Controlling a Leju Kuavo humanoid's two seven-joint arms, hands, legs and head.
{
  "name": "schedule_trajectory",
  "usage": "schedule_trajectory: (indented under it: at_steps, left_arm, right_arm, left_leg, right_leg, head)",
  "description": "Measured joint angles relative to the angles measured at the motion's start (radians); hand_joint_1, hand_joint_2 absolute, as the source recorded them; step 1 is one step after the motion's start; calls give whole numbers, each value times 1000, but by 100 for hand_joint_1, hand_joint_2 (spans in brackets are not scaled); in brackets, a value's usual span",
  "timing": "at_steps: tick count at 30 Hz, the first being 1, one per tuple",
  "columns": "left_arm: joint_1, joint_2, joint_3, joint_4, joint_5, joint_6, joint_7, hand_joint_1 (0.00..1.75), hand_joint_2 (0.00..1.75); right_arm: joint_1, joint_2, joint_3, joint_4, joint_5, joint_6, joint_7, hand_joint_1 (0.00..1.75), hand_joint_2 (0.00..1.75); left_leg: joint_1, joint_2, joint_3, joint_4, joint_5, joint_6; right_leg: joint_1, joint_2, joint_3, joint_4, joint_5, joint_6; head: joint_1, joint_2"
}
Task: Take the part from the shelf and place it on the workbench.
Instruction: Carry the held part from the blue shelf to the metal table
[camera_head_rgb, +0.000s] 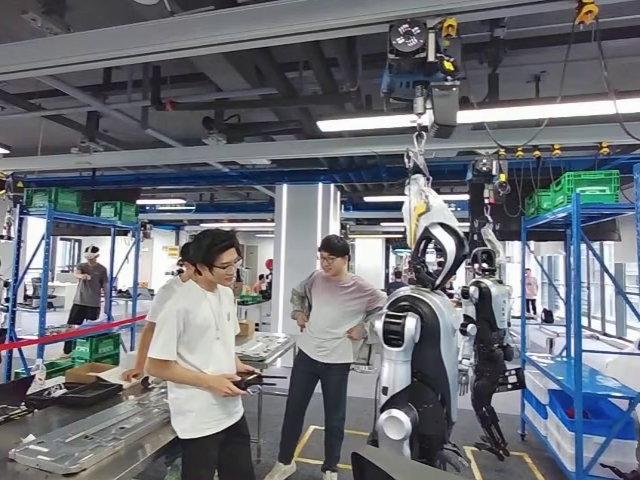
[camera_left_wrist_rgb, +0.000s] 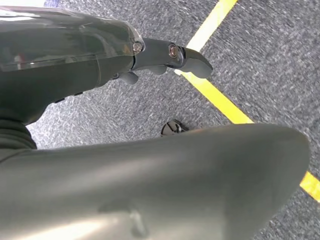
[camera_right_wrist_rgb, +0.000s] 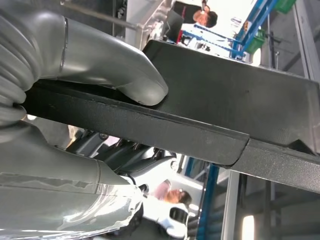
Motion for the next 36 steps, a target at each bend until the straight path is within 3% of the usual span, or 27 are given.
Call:
schedule_trajectory:
  at_steps: [2, 4, 6, 7, 8, 9, 11, 13, 15, 16, 17, 19, 21, 22, 23, 24, 26, 28, 31, 32, 34, 36]
  left_arm:
    - [0, 0, 0, 0, 0, 0, -1, 0, 175]
    - [-1, 1, 0, 0, 0, 0, -2, 0, 175]
    - [-3, 1, -1, 0, 0, 0, -2, 0, 175]
    - [-3, 1, -1, 0, 0, 0, -2, 0, 175]
    - [-3, 1, -1, 0, 0, 0, -2, 0, 175]
    - [-3, 0, -1, 0, 0, 0, -2, 0, 175]
    - [-5, -3, -1, 2, 0, 0, -2, 0, 175]
    - [-4, -5, -1, 4, 1, -1, -2, 0, 175]
    - [1, -5, -1, 4, 1, -1, -2, 0, 175]
    - [3, -5, -1, 4, 1, -1, -2, 0, 175]
    - [3, -5, -2, 5, 1, -1, -3, 0, 175]
    - [-1, -5, -2, 5, 1, -1, -3, 0, 175]
    - [-4, -4, -2, 5, 1, -2, -4, 0, 175]
    - [-3, -4, -2, 5, 1, -2, -4, 0, 175]
    - [-2, -4, -2, 6, 1, -3, -4, 0, 175]
    - [-1, -4, -2, 6, 1, -3, -4, 0, 175]
    - [-2, -4, -2, 7, 1, -3, -5, 0, 175]
    - [-4, -4, -2, 9, 1, -4, -6, 0, 175]
    - [-2, -3, -2, 10, 1, -4, -7, 0, 175]
    - [-1, -2, -2, 10, 1, -4, -8, 0, 175]
    - [-1, -2, -2, 10, 1, -3, -9, 0, 175]
    - [-4, -1, -2, 10, 1, -3, -10, 0, 175]
  right_arm:
    - [-1, 0, 1, 0, 0, -1, 0, 175, 175]
    - [0, 0, 2, 0, -1, -1, 0, 175, 175]
    - [3, 0, 2, 0, 0, -1, 1, 175, 175]
    - [4, 0, 2, 1, 0, -1, 1, 175, 175]
    - [4, 0, 2, 1, 0, -1, 1, 175, 175]
    - [4, 0, 2, 1, 0, -1, 1, 175, 175]
    - [3, 0, 3, 0, 0, -1, 1, 175, 175]
    - [2, 0, 3, 0, 0, -1, 1, 175, 175]
    - [0, 0, 4, 0, 0, -1, 1, 175, 175]
    - [-1, 0, 5, 0, 0, -1, 1, 175, 175]
    - [-2, 0, 6, -1, -1, -1, 1, 175, 175]
    - [-1, 0, 6, -1, -1, -1, 1, 175, 175]
    - [1, 0, 6, 0, -1, -1, 2, 175, 175]
    - [3, 0, 6, 0, -1, 0, 2, 175, 175]
    - [4, 0, 7, 0, -1, 0, 2, 175, 175]
    - [5, 0, 7, 0, -1, 0, 2, 175, 175]
    - [6, 0, 6, 0, -2, 1, 1, 175, 175]
    - [6, 0, 6, -1, -4, 0, 2, 175, 175]
    - [7, 0, 8, -1, -6, 1, 2, 175, 175]
    - [7, 0, 8, -1, -6, 2, 1, 175, 175]
    - [7, 0, 7, -1, -8, 1, 1, 175, 175]
    - [12, 0, 7, -1, -10, 1, 1, 175, 175]
  left_leg:
    - [0, -18, 1, -2, 2, 15]
    - [-3, -35, 2, -3, 3, 25]
    - [-11, -59, 2, -3, 3, 32]
    - [-15, -73, 3, -3, 3, 33]
    - [-17, -87, 4, -3, 3, 34]
    - [-19, -101, 6, -3, 3, 35]
    - [-19, -128, 6, -2, 4, 34]
    - [-15, -152, 0, -2, 6, 30]
    - [-14, -170, -4, -5, 9, 22]
    - [-17, -158, -7, -2, 5, 18]
    - [-19, -134, -16, 15, -9, 13]
    - [-19, -73, -62, 110, -66, 0]
    - [-8, -49, -122, 234, -114, -15]
    - [-2, -45, -134, 259, -114, -21]
    - [4, -40, -126, 244, -95, -28]
    - [9, -29, -98, 189, -61, -34]
    - [10, 17, -31, 57, -7, -41]
    - [4, 45, -4, 2, 5, -31]
    - [-3, 19, -8, 4, 2, -2]
    - [-4, 9, -8, 4, 3, 5]
    - [-3, -11, -6, 2, 4, 18]
    - [-5, -34, -7, 2, 5, 27]
  right_leg:
    - [-6, 32, -12, 40, -34, 7]
    - [-6, 84, -69, 166, -103, 4]
    - [-2, 103, -136, 297, -146, -4]
    - [2, 106, -150, 315, -138, -11]
    - [7, 111, -145, 290, -109, -19]
    - [14, 122, -123, 228, -66, -29]
    - [25, 171, -72, 90, 10, -47]
    - [29, 197, -50, 30, 32, -54]
    - [26, 173, -42, 14, 32, -54]
    - [24, 160, -37, 3, 34, -56]
    - [21, 145, -32, -8, 37, -57]
    - [19, 116, -26, -20, 40, -59]
    - [18, 86, -25, -20, 37, -57]
    - [16, 72, -24, -19, 35, -55]
    - [15, 59, -21, -19, 32, -51]
    - [12, 47, -17, -17, 27, -46]
    - [11, 26, -10, -9, 15, -32]
    - [14, 12, -7, -1, 6, -20]
    - [12, -9, 0, -1, -1, -8]
    - [9, -5, 2, 2, -8, -3]
    - [3, 37, -17, 56, -49, 3]
    - [2, 88, -83, 196, -115, 1]
  head:
    - [0, 0]
    - [0, 0]
    - [0, 0]
    - [0, 0]
    - [0, 0]
    - [0, 0]
    - [0, 0]
    - [0, 0]
    - [0, 0]
    - [0, 0]
    - [0, 0]
    - [0, 0]
    - [0, 0]
    - [0, 0]
    - [0, 0]
    - [0, 0]
    - [0, 0]
    - [0, 0]
    - [-1, 0]
    - [-1, 0]
    - [-1, 0]
    - [-1, 0]
